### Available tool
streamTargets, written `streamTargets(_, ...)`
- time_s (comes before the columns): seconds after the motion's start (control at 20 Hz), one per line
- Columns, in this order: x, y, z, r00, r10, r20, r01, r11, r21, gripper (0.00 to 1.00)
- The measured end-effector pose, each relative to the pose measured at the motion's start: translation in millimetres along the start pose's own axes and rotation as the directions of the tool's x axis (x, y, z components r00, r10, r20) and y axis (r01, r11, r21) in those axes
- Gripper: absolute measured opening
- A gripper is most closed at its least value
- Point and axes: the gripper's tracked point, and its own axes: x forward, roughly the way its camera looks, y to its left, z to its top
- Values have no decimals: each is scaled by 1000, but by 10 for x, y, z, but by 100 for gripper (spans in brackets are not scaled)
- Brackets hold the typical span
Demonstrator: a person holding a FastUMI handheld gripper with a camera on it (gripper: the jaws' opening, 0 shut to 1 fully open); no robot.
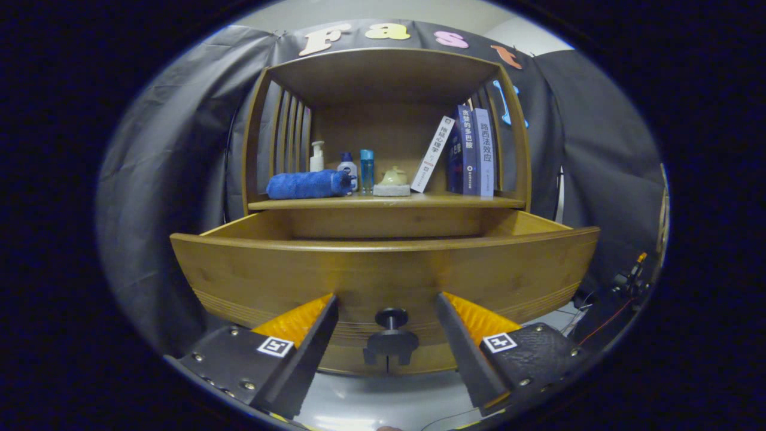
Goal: Pull open the drawer, take out the items inside it, and place them on the countertop above the cabinet.
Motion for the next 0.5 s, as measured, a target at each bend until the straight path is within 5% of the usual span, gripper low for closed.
streamTargets(0.5, 418, 43, 200, 999, 20, -32, -17, 994, 111, 99)
